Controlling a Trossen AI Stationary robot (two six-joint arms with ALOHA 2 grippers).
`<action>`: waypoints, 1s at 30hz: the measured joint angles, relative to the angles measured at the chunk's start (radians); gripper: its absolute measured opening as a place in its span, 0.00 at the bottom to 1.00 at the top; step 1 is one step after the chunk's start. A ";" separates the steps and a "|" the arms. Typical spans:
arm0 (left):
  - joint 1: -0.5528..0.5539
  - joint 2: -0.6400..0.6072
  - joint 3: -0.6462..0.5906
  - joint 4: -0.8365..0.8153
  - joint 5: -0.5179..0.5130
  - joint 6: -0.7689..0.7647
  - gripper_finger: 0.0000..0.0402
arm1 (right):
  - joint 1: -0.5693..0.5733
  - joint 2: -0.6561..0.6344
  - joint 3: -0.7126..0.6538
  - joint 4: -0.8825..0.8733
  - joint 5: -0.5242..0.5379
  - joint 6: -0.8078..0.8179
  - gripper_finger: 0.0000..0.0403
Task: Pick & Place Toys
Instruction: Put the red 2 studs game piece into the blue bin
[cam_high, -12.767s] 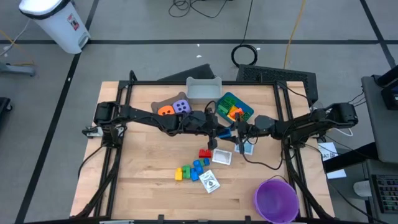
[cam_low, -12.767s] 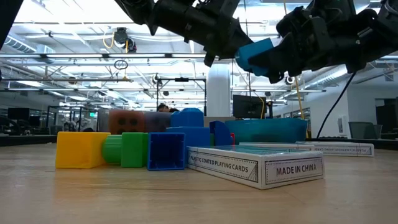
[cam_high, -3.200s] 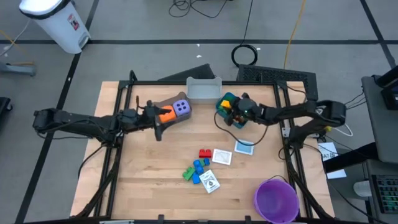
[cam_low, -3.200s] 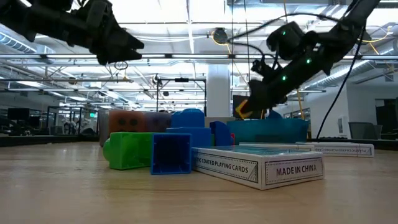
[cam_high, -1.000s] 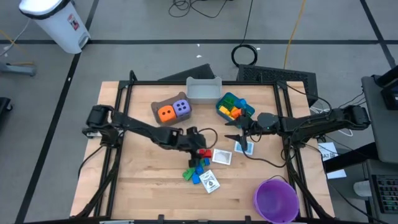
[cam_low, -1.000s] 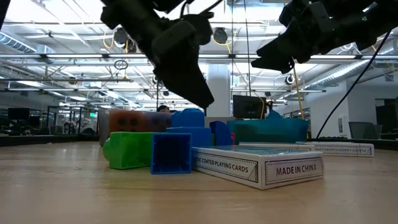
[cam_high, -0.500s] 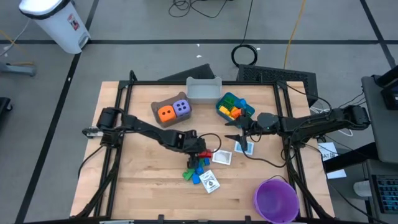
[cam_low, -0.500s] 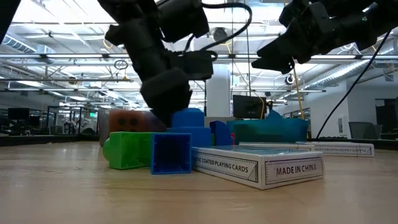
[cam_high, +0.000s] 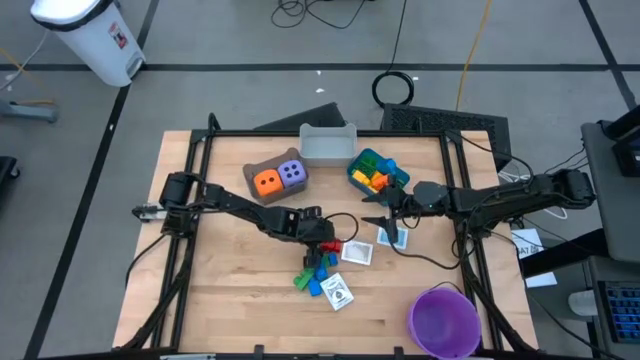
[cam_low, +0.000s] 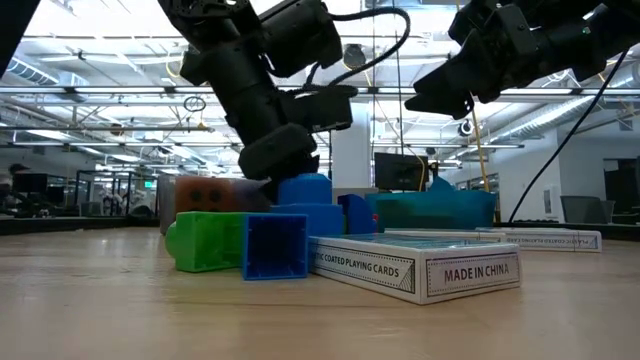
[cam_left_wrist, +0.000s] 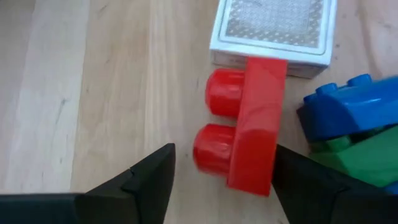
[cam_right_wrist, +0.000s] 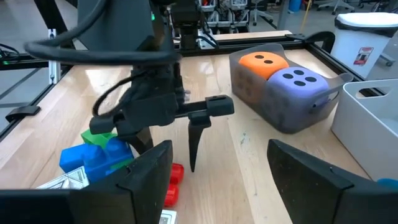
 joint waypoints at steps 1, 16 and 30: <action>0.000 0.000 0.000 0.008 0.001 0.008 0.62 | 0.000 0.000 0.000 -0.001 0.000 0.000 0.63; 0.013 0.000 0.000 0.035 0.009 0.019 0.33 | 0.000 0.000 0.000 -0.003 0.000 0.000 0.63; 0.043 -0.002 0.000 0.030 0.009 0.031 0.04 | 0.000 0.000 0.000 -0.003 0.000 0.000 0.63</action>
